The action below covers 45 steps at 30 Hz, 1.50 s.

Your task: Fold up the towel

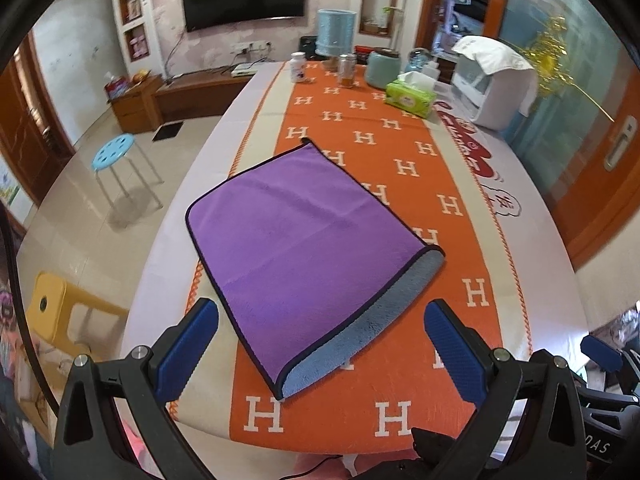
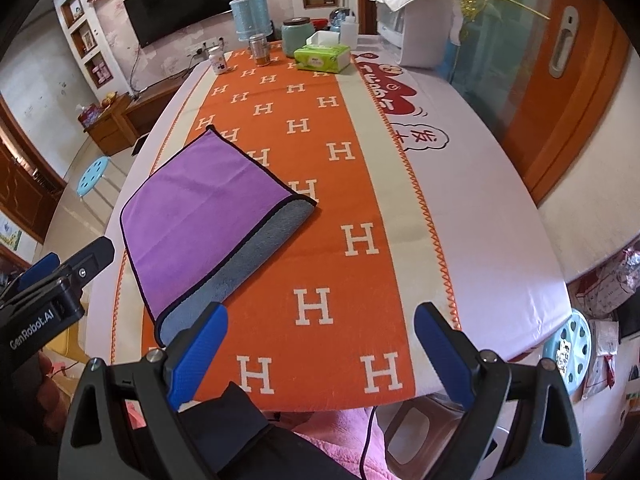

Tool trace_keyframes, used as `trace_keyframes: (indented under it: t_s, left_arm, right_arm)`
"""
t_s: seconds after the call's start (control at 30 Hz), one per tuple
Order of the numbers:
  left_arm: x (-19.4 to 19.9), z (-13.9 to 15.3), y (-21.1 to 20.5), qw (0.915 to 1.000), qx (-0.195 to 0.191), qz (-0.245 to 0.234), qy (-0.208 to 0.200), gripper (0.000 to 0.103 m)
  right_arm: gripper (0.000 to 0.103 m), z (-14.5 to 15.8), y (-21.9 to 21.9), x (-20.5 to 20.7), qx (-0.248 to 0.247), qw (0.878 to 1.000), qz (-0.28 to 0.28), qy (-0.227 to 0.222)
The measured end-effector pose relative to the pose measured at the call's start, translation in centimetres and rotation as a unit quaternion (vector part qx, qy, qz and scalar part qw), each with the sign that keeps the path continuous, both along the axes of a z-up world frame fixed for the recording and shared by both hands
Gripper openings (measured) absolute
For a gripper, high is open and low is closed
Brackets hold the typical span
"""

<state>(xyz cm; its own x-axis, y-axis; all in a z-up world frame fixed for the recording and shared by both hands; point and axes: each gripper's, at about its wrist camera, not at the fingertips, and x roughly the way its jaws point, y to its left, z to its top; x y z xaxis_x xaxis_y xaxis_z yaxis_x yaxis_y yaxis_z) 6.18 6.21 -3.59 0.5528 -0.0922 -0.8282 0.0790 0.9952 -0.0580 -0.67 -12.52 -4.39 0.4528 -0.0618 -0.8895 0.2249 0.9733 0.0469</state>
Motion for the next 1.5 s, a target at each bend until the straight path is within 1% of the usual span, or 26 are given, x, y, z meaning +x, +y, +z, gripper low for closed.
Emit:
trace_keyframes:
  t_s: [0.17, 0.3, 0.53, 0.73, 0.87, 0.93, 1.0, 1.1, 1.3, 1.5]
  left_arm:
    - [0.8, -0.7, -0.1, 0.9993, 0.002, 0.035, 0.01, 0.102]
    - [1.3, -1.2, -0.1, 0.998, 0.0, 0.062, 0.015, 0.102]
    - [1.7, -2.0, -0.3, 0.9943, 0.004, 0.103, 0.027, 0.102]
    - [1.2, -3.5, -0.4, 0.9905, 0.01, 0.128, 0.049, 0.102]
    - [0.5, -4.8, 0.1, 0.9859, 0.009, 0.153, 0.067, 0.102]
    - [0.3, -5.5, 0.3, 0.982, 0.012, 0.172, 0.077, 0.102]
    - [0.1, -6.2, 0.6, 0.9778, 0.011, 0.19, 0.088, 0.102]
    - [0.0, -7.5, 1.1, 0.9708, 0.01, 0.216, 0.105, 0.102]
    - [-0.4, -9.8, 2.3, 0.9594, -0.015, 0.25, 0.13, 0.102]
    - [-0.8, -11.9, 3.2, 0.9528, -0.036, 0.262, 0.149, 0.1]
  right_arm:
    - [0.095, -0.4, -1.3, 1.9, 0.018, 0.999, 0.03, 0.005]
    - [0.095, -0.6, -2.2, 3.6, 0.026, 0.997, 0.066, 0.005]
    - [0.095, -0.8, -2.8, 6.6, 0.035, 0.988, 0.148, -0.011]
    - [0.09, -1.5, -2.9, 9.2, 0.041, 0.974, 0.222, -0.031]
    - [0.088, -2.2, -3.0, 11.1, 0.044, 0.961, 0.271, -0.043]
    - [0.088, -2.8, -3.0, 11.8, 0.04, 0.953, 0.295, -0.05]
    - [0.085, -3.5, -2.8, 12.6, 0.039, 0.947, 0.315, -0.049]
    - [0.083, -4.7, -2.8, 13.6, 0.035, 0.936, 0.345, -0.051]
    - [0.082, -6.7, -2.6, 14.5, 0.03, 0.917, 0.395, -0.054]
    - [0.08, -9.1, -2.1, 15.2, 0.016, 0.895, 0.442, -0.055]
